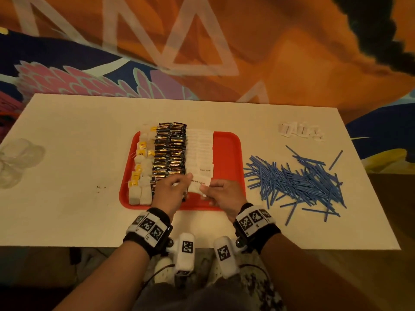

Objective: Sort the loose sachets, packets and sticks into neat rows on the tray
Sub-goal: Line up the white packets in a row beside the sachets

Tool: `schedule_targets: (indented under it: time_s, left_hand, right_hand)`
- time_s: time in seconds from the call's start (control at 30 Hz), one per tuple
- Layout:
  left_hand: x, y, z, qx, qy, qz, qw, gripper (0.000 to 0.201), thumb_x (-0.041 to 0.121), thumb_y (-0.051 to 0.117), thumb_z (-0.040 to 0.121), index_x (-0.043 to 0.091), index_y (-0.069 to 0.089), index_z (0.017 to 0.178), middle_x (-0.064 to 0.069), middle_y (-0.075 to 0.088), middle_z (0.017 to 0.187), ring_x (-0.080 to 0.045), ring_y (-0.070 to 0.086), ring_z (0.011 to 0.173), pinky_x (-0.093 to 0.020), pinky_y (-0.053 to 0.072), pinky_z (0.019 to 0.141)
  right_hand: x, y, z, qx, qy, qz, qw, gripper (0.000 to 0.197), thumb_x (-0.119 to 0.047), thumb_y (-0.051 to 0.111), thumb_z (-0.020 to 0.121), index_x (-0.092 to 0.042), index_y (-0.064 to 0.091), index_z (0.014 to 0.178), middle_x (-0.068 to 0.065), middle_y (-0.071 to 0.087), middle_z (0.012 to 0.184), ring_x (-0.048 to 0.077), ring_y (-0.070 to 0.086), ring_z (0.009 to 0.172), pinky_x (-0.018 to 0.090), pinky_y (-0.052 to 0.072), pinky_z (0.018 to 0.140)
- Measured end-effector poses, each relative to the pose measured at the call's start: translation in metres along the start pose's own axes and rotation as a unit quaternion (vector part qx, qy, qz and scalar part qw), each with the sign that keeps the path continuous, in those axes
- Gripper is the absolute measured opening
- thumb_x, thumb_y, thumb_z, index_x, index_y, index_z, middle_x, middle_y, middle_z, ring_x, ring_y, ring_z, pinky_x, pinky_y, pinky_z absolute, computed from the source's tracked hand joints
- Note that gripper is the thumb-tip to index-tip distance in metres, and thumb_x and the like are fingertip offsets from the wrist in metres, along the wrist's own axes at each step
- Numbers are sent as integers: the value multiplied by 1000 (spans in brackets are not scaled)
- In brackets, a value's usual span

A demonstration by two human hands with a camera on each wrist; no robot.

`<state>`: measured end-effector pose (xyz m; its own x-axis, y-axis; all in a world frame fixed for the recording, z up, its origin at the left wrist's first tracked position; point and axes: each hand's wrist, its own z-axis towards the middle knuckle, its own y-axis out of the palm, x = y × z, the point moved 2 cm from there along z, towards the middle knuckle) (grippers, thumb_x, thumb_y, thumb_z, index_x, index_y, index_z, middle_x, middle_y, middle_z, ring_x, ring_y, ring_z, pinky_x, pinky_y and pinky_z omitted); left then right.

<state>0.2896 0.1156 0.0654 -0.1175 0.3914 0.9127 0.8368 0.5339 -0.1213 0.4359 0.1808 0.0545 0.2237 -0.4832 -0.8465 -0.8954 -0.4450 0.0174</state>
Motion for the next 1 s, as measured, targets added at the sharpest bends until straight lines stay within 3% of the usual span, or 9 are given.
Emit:
schedule_targets:
  time_s: [0.1, 0.2, 0.27, 0.43, 0.53, 0.57, 0.67, 0.8, 1.0]
  left_hand:
    - [-3, -7, 11, 11, 6, 22, 1000, 20, 32, 69, 93, 16, 75, 82, -14, 68, 71, -16, 59, 57, -30, 48, 56]
    - [-7, -22, 23, 33, -16, 10, 999, 22, 33, 66, 94, 18, 73, 81, 1, 64, 62, -11, 54, 52, -23, 41, 53]
    - [-8, -32, 28, 30, -29, 3, 999, 22, 35, 65, 95, 16, 74, 86, 3, 64, 63, -11, 54, 53, -22, 40, 52]
    - [-10, -55, 30, 32, -50, -1, 998, 22, 33, 65, 94, 14, 74, 89, 0, 64, 67, -14, 54, 56, -24, 42, 55]
    - [-13, -70, 27, 41, -67, -10, 997, 20, 30, 64, 95, 14, 72, 87, -2, 62, 66, -16, 52, 57, -27, 40, 56]
    - [-14, -74, 25, 44, -70, -10, 996, 20, 29, 64, 96, 14, 71, 85, -2, 62, 65, -15, 51, 56, -26, 37, 52]
    - [-17, -84, 21, 49, -76, -2, 996, 21, 26, 62, 97, 10, 70, 86, -2, 61, 63, -12, 50, 52, -22, 30, 44]
    - [-23, -94, 20, 51, -83, 6, 995, 23, 26, 62, 96, 6, 71, 89, -3, 61, 64, -10, 47, 47, -18, 29, 39]
    - [-23, -96, 23, 56, -91, -5, 994, 26, 25, 62, 97, 0, 70, 94, -4, 60, 64, -11, 47, 48, -19, 28, 39]
  right_hand:
    - [8, 2, 22, 21, 10, -60, 998, 30, -22, 77, 84, -3, 70, 106, 13, 74, 99, 14, 71, 75, 25, 53, 60]
    - [9, -8, 49, 59, 11, -167, 984, 32, -33, 77, 83, -15, 70, 108, 2, 73, 107, 18, 69, 96, 37, 58, 85]
    - [10, -17, 62, 71, 17, -216, 974, 31, -34, 74, 85, -16, 70, 110, -2, 71, 108, 18, 66, 100, 35, 55, 89]
    - [14, -27, 91, 89, 39, -282, 955, 24, -31, 69, 90, -16, 72, 108, -2, 71, 105, 5, 57, 75, 17, 42, 58]
    - [21, -23, 105, 104, 63, -254, 960, 32, -24, 69, 91, -13, 66, 121, -6, 63, 97, -4, 50, 63, 8, 35, 41]
    - [23, -21, 109, 110, 67, -245, 961, 35, -23, 71, 90, -12, 65, 122, -4, 64, 97, -3, 52, 64, 8, 35, 41]
    - [27, -13, 123, 129, 77, -269, 951, 30, -26, 74, 86, -12, 69, 112, 1, 69, 103, 10, 60, 77, 18, 44, 60]
    - [32, -7, 131, 169, 82, -298, 936, 17, -28, 75, 85, -15, 65, 91, 1, 64, 92, 7, 50, 65, 20, 34, 49]
    - [32, -5, 129, 204, 27, -313, 927, 23, -22, 74, 84, -20, 52, 89, -2, 57, 85, 7, 49, 66, 20, 31, 50]
